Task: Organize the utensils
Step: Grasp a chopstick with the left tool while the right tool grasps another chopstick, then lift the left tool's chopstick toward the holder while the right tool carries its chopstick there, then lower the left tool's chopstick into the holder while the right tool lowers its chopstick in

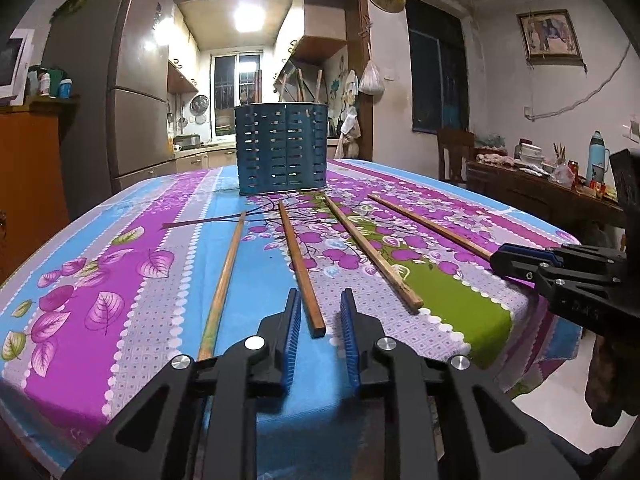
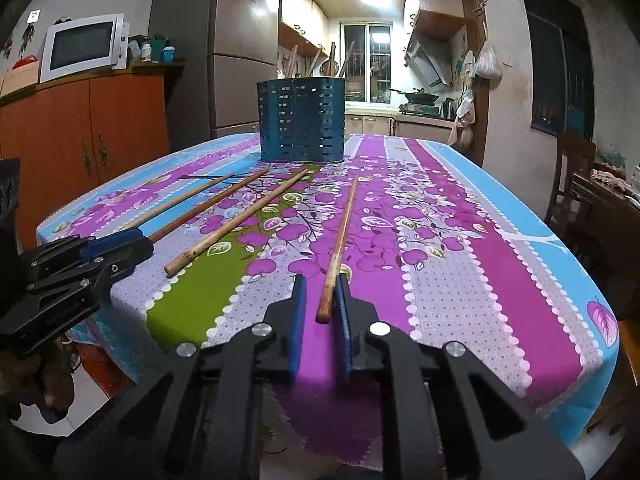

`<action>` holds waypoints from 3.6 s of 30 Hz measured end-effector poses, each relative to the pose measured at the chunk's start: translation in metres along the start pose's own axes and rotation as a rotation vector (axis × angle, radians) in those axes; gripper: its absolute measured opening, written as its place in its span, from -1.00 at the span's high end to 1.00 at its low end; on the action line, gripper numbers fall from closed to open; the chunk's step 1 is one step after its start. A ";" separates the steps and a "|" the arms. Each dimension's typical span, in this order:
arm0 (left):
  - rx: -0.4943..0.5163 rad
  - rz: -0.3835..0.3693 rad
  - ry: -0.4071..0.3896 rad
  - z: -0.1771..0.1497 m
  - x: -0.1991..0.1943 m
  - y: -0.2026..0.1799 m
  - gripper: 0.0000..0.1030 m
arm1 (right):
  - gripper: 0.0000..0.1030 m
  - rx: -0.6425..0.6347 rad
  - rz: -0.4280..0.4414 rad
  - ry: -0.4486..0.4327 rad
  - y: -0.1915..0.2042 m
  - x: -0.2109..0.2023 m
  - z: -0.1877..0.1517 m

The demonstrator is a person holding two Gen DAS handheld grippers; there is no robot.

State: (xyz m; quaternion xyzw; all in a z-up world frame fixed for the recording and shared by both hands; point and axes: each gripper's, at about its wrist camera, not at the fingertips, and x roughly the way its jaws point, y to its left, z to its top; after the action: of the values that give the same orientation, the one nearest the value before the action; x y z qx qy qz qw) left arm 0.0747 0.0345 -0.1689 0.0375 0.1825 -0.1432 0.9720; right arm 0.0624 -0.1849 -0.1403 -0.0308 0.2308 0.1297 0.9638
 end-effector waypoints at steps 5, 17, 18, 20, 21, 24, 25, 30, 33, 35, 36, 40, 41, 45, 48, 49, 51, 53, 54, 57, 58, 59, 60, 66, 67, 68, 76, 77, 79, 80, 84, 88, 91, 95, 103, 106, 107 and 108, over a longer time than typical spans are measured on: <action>0.022 0.019 -0.028 -0.003 -0.001 -0.003 0.57 | 0.75 -0.003 -0.009 -0.018 0.002 0.000 0.000; 0.019 0.062 -0.066 -0.010 -0.005 -0.007 0.82 | 0.87 0.030 -0.021 -0.067 0.002 -0.003 -0.006; 0.019 0.064 -0.065 -0.009 -0.005 -0.008 0.82 | 0.87 0.031 -0.019 -0.069 0.002 -0.003 -0.006; 0.015 0.065 -0.061 -0.008 -0.006 -0.008 0.83 | 0.87 0.035 -0.018 -0.068 0.002 -0.002 -0.004; 0.017 0.065 -0.061 -0.008 -0.006 -0.008 0.83 | 0.88 0.037 -0.018 -0.067 0.003 -0.002 -0.004; 0.015 0.065 -0.074 -0.004 -0.011 -0.006 0.84 | 0.89 0.037 -0.021 -0.070 0.001 -0.006 0.000; 0.012 0.064 -0.081 -0.001 -0.014 -0.006 0.84 | 0.89 0.035 -0.022 -0.072 0.001 -0.008 0.002; -0.004 0.049 -0.143 0.027 -0.038 -0.001 0.84 | 0.90 0.011 -0.022 -0.125 0.000 -0.032 0.025; 0.000 0.039 -0.192 0.048 -0.052 -0.002 0.84 | 0.90 -0.022 -0.022 -0.181 0.000 -0.050 0.048; 0.005 0.030 -0.225 0.064 -0.059 -0.001 0.85 | 0.90 -0.042 -0.017 -0.210 0.000 -0.058 0.064; 0.009 0.027 -0.240 0.074 -0.060 -0.002 0.85 | 0.90 -0.047 -0.011 -0.220 -0.001 -0.060 0.070; 0.040 0.020 -0.291 0.105 -0.066 -0.004 0.85 | 0.90 -0.081 0.013 -0.259 -0.002 -0.066 0.101; 0.048 0.019 -0.305 0.114 -0.068 -0.005 0.85 | 0.90 -0.086 0.025 -0.262 -0.003 -0.066 0.111; 0.067 0.006 -0.319 0.140 -0.065 -0.008 0.85 | 0.90 -0.114 0.039 -0.267 -0.005 -0.061 0.132; 0.064 -0.005 -0.300 0.153 -0.055 -0.006 0.85 | 0.90 -0.129 0.054 -0.258 -0.005 -0.056 0.144; 0.058 -0.012 -0.291 0.158 -0.051 -0.005 0.85 | 0.90 -0.129 0.058 -0.257 -0.005 -0.056 0.147; 0.053 -0.015 -0.279 0.165 -0.046 -0.001 0.85 | 0.90 -0.133 0.073 -0.251 -0.005 -0.054 0.155; 0.052 -0.017 -0.271 0.173 -0.040 0.000 0.85 | 0.90 -0.135 0.090 -0.246 -0.005 -0.052 0.165; 0.050 -0.019 -0.267 0.176 -0.038 0.002 0.85 | 0.90 -0.133 0.100 -0.241 -0.006 -0.052 0.168; 0.028 -0.035 -0.246 0.191 -0.031 0.007 0.86 | 0.90 -0.131 0.117 -0.225 -0.007 -0.047 0.181; 0.026 -0.034 -0.242 0.194 -0.029 0.008 0.86 | 0.90 -0.128 0.124 -0.218 -0.008 -0.045 0.185; 0.026 -0.034 -0.237 0.195 -0.028 0.008 0.85 | 0.90 -0.129 0.125 -0.215 -0.008 -0.042 0.189; 0.023 -0.035 -0.232 0.198 -0.028 0.009 0.86 | 0.90 -0.133 0.122 -0.214 -0.008 -0.041 0.191; 0.017 -0.032 -0.223 0.211 -0.028 0.014 0.86 | 0.90 -0.122 0.134 -0.201 -0.009 -0.031 0.204; 0.013 -0.034 -0.219 0.213 -0.027 0.016 0.86 | 0.90 -0.122 0.133 -0.201 -0.009 -0.031 0.205; 0.011 -0.034 -0.217 0.214 -0.027 0.017 0.86 | 0.90 -0.123 0.134 -0.201 -0.009 -0.030 0.206; -0.013 -0.049 -0.186 0.225 -0.018 0.025 0.86 | 0.90 -0.128 0.150 -0.196 -0.008 -0.030 0.224; -0.013 -0.049 -0.183 0.227 -0.017 0.025 0.86 | 0.90 -0.123 0.156 -0.195 -0.009 -0.030 0.227; -0.013 -0.047 -0.182 0.232 -0.016 0.025 0.86 | 0.90 -0.117 0.158 -0.198 -0.010 -0.030 0.231; -0.010 -0.049 -0.181 0.232 -0.016 0.025 0.86 | 0.90 -0.116 0.159 -0.199 -0.010 -0.030 0.233; 0.002 -0.053 -0.177 0.246 -0.016 0.025 0.86 | 0.90 -0.105 0.162 -0.207 -0.013 -0.030 0.243; 0.009 -0.054 -0.184 0.262 -0.020 0.024 0.86 | 0.90 -0.099 0.165 -0.217 -0.015 -0.031 0.252; 0.017 -0.043 -0.188 0.277 -0.023 0.022 0.86 | 0.90 -0.098 0.168 -0.229 -0.015 -0.032 0.264; 0.013 -0.040 -0.193 0.300 -0.024 0.026 0.86 | 0.90 -0.105 0.169 -0.252 -0.013 -0.036 0.286; -0.022 -0.029 -0.254 0.364 -0.026 0.044 0.86 | 0.90 -0.130 0.158 -0.285 -0.012 -0.030 0.352; -0.030 -0.015 -0.281 0.388 -0.022 0.052 0.86 | 0.90 -0.139 0.151 -0.287 -0.011 -0.020 0.373; -0.032 -0.012 -0.291 0.397 -0.020 0.054 0.86 | 0.90 -0.141 0.150 -0.287 -0.011 -0.015 0.380; -0.032 -0.009 -0.300 0.405 -0.017 0.057 0.86 | 0.90 -0.142 0.149 -0.288 -0.011 -0.011 0.384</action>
State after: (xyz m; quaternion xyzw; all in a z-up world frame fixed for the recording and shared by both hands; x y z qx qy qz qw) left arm 0.2151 0.0427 0.2152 -0.0005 0.0375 -0.1487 0.9882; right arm 0.2232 -0.1524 0.2072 -0.0627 0.0822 0.2197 0.9701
